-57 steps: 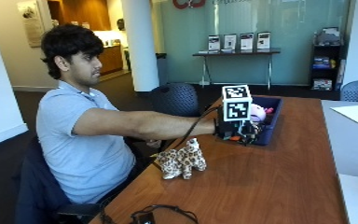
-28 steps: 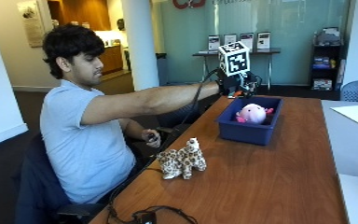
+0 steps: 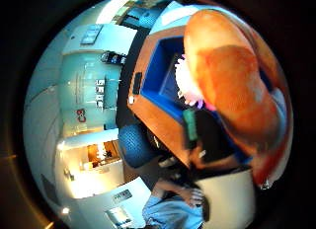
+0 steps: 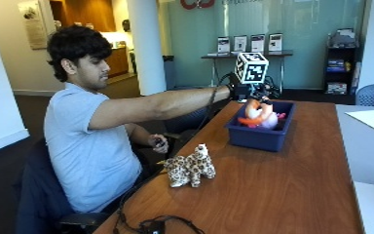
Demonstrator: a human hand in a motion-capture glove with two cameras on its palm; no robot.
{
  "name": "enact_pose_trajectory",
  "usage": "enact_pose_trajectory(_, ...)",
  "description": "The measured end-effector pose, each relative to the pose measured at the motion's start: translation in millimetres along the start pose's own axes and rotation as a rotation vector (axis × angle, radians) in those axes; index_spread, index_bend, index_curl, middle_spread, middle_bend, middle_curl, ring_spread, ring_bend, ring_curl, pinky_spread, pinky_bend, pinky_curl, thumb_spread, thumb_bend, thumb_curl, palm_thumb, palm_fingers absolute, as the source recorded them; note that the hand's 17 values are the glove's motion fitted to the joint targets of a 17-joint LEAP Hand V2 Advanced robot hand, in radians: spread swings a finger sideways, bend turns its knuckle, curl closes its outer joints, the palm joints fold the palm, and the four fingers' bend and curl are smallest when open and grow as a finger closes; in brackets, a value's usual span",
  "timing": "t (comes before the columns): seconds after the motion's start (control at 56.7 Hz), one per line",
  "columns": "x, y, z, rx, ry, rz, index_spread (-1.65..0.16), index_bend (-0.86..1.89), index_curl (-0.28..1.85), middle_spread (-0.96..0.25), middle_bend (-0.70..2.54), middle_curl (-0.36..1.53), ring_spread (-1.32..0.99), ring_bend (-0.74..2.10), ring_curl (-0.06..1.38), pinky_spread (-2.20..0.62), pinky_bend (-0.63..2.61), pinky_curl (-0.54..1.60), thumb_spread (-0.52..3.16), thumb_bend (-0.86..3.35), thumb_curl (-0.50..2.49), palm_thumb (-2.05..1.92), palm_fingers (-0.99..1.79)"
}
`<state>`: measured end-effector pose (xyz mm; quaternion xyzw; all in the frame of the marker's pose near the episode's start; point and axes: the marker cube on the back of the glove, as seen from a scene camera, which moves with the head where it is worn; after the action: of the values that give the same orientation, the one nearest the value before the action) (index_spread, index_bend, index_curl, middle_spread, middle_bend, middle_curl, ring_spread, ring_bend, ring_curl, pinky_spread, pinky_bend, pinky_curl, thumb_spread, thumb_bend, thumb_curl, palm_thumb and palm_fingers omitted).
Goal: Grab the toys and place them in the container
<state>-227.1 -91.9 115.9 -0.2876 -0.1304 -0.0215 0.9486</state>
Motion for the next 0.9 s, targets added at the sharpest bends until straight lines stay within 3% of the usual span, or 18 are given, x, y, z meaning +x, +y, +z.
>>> enact_pose_trajectory(0.088, 12.3, 7.9, -8.7, 0.058, -0.008, -0.015, -0.31, 0.29, 0.18, 0.01, 0.13, 0.40, -0.09, 0.37, 0.35, -0.12, 1.06, 0.42, 1.42, -0.04, 0.47, 0.19, -0.23)
enact_pose_trajectory(0.176, 27.8, 21.7, -14.9, 0.042, 0.023, -0.012, -0.32, 0.33, 0.21, 0.01, 0.12, 0.36, -0.05, 0.28, 0.28, -0.03, 0.98, 0.37, 1.44, -0.04, 0.42, 0.09, -0.14)
enact_pose_trajectory(0.494, 122.4, 136.8, -24.0, -0.023, 0.175, -0.024, -0.33, 0.30, 0.28, 0.01, 0.14, 0.29, -0.01, 0.24, 0.28, 0.07, 0.90, 0.33, 1.47, -0.01, 0.34, 0.00, -0.08)
enact_pose_trajectory(0.741, 192.1, 235.2, 16.4, -0.097, 0.154, 0.027, -0.34, 0.27, 0.31, 0.01, 0.12, 0.25, 0.01, 0.18, 0.28, 0.08, 0.90, 0.33, 1.47, -0.01, 0.32, 0.00, -0.10)
enact_pose_trajectory(0.899, 217.1, 279.7, 59.7, -0.176, 0.176, 0.182, -0.34, 0.24, 0.32, 0.02, 0.11, 0.23, 0.02, 0.15, 0.25, 0.08, 0.95, 0.34, 1.47, 0.00, 0.31, 0.01, -0.14)
